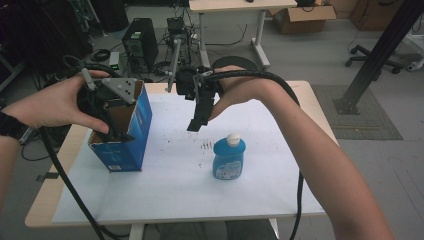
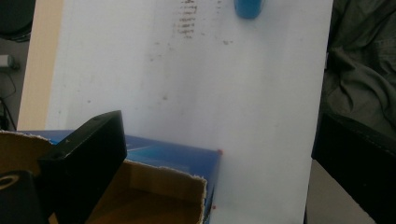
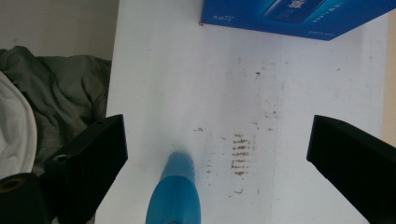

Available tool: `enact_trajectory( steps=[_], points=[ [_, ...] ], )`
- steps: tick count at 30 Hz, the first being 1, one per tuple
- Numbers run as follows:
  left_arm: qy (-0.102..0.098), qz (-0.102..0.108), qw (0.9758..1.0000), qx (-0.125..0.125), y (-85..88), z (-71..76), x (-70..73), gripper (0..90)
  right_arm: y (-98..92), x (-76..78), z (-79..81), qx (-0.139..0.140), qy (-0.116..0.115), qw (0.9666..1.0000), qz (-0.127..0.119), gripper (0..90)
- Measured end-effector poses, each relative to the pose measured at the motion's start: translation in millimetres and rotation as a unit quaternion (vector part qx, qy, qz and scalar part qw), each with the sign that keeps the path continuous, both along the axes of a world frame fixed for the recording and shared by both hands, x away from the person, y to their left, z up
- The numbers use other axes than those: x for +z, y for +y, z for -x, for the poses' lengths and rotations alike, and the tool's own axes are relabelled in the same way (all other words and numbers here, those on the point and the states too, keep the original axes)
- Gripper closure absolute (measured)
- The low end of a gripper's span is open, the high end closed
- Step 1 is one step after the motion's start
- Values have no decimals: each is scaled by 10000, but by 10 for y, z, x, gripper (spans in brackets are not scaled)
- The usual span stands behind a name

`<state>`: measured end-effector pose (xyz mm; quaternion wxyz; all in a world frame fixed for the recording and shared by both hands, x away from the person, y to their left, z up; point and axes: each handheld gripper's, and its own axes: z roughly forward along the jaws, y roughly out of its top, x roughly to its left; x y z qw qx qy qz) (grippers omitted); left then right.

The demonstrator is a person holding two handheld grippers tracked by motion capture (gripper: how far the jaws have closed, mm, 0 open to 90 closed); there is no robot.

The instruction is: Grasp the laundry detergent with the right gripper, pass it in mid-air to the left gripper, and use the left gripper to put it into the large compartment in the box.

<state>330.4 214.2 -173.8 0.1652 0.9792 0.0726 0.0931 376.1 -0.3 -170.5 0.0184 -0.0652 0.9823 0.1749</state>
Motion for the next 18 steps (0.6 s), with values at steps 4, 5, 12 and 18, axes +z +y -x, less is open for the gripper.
enact_trajectory(
  steps=[4, 5, 12, 18],
  points=[
    [6, -7, 10000, 1, 2, 1, -1, 39, -29, -3, -1, 32, 35, 10000, -43, 47],
    [6, -7, 10000, 1, 2, 1, -1, 39, -29, -3, -1, 32, 35, 10000, -43, 47],
    [15, 36, 10000, 34, -1, -7, 4, 39, -202, 55, -43, 30, 101, 9992, -384, 40],
    [56, 12, 9999, 86, -18, -2, -12, 39, -404, 75, -66, 15, 125, 9970, -757, 38]
  ],
)
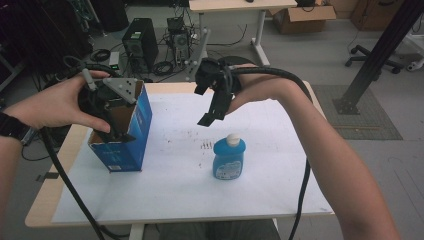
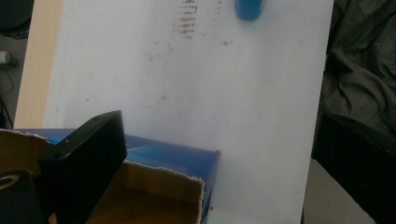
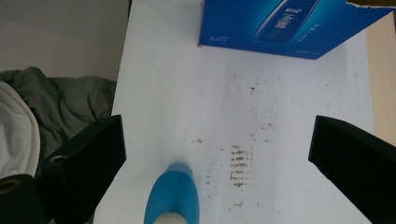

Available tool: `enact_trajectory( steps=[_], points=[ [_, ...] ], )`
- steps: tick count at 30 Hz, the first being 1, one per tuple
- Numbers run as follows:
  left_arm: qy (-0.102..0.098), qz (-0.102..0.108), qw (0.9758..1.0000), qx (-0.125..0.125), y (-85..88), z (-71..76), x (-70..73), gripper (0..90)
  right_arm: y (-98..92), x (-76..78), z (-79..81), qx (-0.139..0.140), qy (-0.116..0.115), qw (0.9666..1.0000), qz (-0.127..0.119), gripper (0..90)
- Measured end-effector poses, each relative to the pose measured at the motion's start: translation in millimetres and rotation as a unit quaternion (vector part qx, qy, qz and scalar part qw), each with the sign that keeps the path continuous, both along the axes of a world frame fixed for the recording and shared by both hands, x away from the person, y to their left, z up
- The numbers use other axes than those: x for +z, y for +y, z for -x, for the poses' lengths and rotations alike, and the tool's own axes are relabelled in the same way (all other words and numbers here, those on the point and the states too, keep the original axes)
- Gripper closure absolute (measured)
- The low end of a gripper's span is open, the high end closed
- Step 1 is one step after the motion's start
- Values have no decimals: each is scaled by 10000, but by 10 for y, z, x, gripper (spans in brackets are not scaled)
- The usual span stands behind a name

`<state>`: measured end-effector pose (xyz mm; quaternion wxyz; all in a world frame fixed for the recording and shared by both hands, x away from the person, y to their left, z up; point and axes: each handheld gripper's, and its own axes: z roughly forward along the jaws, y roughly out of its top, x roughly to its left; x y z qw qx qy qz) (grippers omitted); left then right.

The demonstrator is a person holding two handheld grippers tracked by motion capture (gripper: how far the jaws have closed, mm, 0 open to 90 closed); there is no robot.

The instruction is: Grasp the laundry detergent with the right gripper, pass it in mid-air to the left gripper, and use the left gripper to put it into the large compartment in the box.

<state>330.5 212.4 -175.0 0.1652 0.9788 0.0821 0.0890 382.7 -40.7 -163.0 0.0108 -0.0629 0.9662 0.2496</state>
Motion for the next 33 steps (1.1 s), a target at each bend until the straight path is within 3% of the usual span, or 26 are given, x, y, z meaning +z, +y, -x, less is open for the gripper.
enact_trajectory(
  steps=[3, 15, 21, 27, 33],
  points=[
    [-4, -2, 10000, 16, -34, -7, 6, 39, -203, -11, -10, -12, 21, 9998, -209, 34],
    [8, -16, 10000, 31, -122, -31, -28, 39, -701, -155, -20, -182, 43, 9972, -730, 27],
    [62, -22, 10000, 42, -136, -30, -75, 39, -962, -320, -1, -239, 132, 9944, -1021, 24],
    [72, 9, 10000, 68, -130, -24, -95, 39, -1077, -468, 33, -234, 173, 9917, -1252, 21],
    [110, -13, 9999, 87, -152, -16, -137, 39, -1211, -722, 50, -295, 258, 9886, -1454, 22]
  ],
)
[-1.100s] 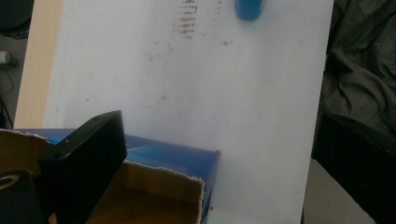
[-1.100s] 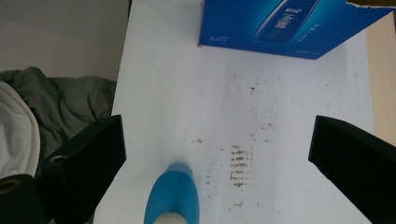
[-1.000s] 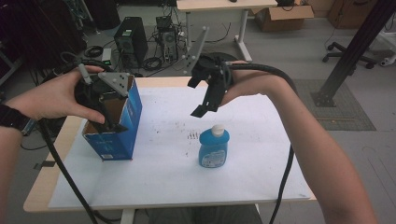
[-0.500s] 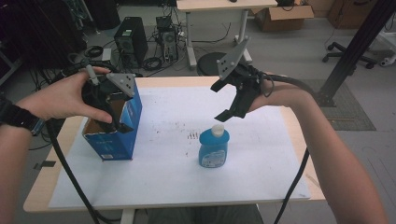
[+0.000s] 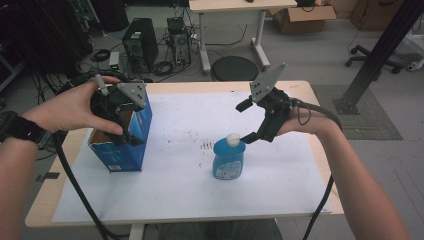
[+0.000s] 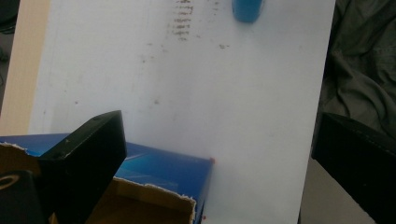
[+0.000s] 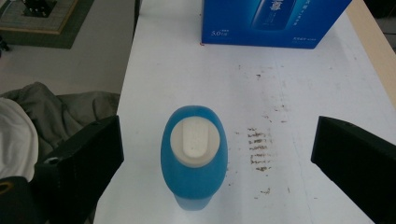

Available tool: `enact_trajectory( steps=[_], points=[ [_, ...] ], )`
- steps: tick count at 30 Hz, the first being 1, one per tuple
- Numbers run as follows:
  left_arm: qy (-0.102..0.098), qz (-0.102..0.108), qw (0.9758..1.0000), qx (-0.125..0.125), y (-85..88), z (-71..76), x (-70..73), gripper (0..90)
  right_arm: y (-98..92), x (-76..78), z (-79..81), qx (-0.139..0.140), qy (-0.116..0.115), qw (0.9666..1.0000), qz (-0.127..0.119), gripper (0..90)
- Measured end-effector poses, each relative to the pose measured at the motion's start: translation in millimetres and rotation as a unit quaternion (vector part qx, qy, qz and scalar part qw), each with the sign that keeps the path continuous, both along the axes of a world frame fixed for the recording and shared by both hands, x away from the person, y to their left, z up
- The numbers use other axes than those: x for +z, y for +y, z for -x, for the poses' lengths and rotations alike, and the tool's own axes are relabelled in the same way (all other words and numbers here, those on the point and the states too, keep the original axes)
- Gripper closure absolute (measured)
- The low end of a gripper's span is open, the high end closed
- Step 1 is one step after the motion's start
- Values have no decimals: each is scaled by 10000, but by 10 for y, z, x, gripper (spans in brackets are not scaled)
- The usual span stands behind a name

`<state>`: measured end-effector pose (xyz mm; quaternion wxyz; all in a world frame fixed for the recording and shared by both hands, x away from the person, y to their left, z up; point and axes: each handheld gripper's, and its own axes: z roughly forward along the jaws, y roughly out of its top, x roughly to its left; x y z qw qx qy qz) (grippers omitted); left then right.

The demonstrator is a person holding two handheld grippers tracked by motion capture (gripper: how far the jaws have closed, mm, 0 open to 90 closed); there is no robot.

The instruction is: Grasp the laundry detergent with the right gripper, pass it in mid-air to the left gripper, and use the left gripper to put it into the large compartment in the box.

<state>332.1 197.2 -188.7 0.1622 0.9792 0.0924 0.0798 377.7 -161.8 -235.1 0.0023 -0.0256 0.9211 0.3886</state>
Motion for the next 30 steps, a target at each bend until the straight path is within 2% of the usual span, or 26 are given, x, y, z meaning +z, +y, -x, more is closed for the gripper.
enact_trajectory(
  steps=[3, 5, 10, 11, 12, 17, 27, 29, 30],
  points=[
    [9, -23, 10000, 5, -6, -1, -9, 39, -33, -70, 7, 0, -24, 10000, -90, 23],
    [14, -34, 10000, 17, -12, 1, -17, 39, -87, -172, -1, -62, 45, 9997, -238, 22],
    [21, -50, 10000, 23, -18, 1, -18, 39, -128, -319, 10, -95, 144, 9993, -339, 22],
    [19, -45, 10000, 23, -23, -2, -15, 39, -136, -401, 14, -101, 175, 9990, -394, 23],
    [19, -45, 10000, 23, -23, -2, -15, 39, -136, -401, 14, -101, 175, 9990, -394, 23],
    [23, -25, 10000, 0, -41, -1, -28, 39, -146, -591, 19, -134, 312, 9976, -605, 26],
    [40, -26, 10000, 5, -46, -7, -50, 39, -156, -861, 48, -203, 423, 9963, -719, 29],
    [45, -28, 10000, 2, -55, -11, -62, 39, -155, -966, 53, -249, 521, 9952, -792, 30],
    [45, -28, 10000, 2, -55, -11, -62, 39, -155, -966, 53, -249, 521, 9952, -792, 30]
  ],
)
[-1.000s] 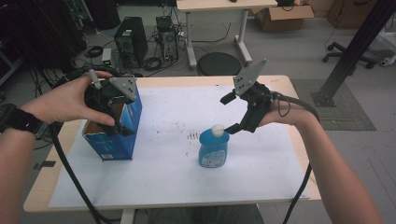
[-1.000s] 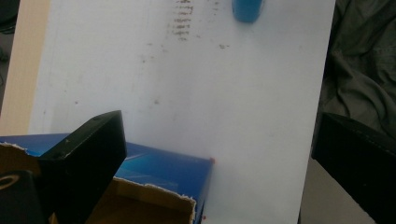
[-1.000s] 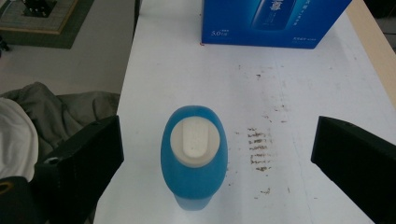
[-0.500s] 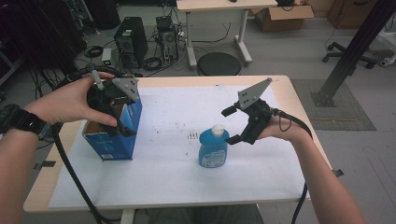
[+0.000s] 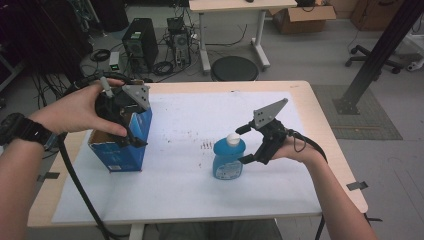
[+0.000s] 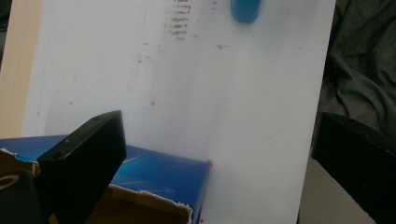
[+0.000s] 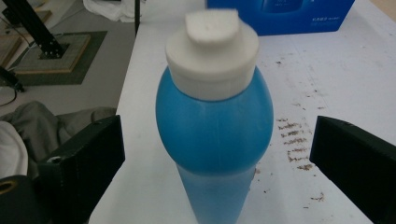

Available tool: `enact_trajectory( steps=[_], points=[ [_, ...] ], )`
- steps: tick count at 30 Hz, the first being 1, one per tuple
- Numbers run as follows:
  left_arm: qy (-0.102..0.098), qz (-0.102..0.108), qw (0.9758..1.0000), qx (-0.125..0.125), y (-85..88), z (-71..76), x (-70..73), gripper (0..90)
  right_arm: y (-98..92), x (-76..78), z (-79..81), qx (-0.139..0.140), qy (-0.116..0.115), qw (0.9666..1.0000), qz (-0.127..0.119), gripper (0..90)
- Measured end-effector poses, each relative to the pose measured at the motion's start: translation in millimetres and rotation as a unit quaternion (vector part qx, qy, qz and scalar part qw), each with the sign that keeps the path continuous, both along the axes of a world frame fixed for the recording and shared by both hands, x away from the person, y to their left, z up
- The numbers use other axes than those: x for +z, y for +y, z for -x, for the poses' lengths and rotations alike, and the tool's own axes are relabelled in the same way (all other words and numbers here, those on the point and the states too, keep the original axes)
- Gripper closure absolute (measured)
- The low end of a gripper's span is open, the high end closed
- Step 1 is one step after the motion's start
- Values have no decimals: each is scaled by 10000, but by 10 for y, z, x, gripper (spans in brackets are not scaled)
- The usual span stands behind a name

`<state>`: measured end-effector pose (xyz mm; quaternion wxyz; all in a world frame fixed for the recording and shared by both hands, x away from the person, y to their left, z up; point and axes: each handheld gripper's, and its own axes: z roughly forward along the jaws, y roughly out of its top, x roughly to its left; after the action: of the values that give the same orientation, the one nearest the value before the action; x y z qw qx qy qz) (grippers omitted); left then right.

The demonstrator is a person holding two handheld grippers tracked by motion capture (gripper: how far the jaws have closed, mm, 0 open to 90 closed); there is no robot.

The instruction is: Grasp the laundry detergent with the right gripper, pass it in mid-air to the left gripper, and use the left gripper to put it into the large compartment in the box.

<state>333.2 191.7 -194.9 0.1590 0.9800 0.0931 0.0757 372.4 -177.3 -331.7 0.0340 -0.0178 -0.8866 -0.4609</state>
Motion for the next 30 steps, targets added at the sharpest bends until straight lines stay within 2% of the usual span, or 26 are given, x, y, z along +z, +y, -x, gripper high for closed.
enact_trajectory(
  steps=[3, 14, 26, 30],
  points=[
    [6, 13, 10000, -22, -10, -7, -8, 39, 18, -112, 8, 12, 94, 9999, -65, 31],
    [6, 35, 10000, -10, 6, -7, -31, 39, 66, -315, 9, -54, 219, 9993, -302, 36],
    [19, 42, 10000, -7, -1, -19, -51, 39, 160, -477, 25, -80, 183, 9992, -353, 67],
    [15, 56, 10000, 3, -1, -22, -51, 39, 159, -498, 32, -65, 161, 9987, -477, 89]
  ],
)
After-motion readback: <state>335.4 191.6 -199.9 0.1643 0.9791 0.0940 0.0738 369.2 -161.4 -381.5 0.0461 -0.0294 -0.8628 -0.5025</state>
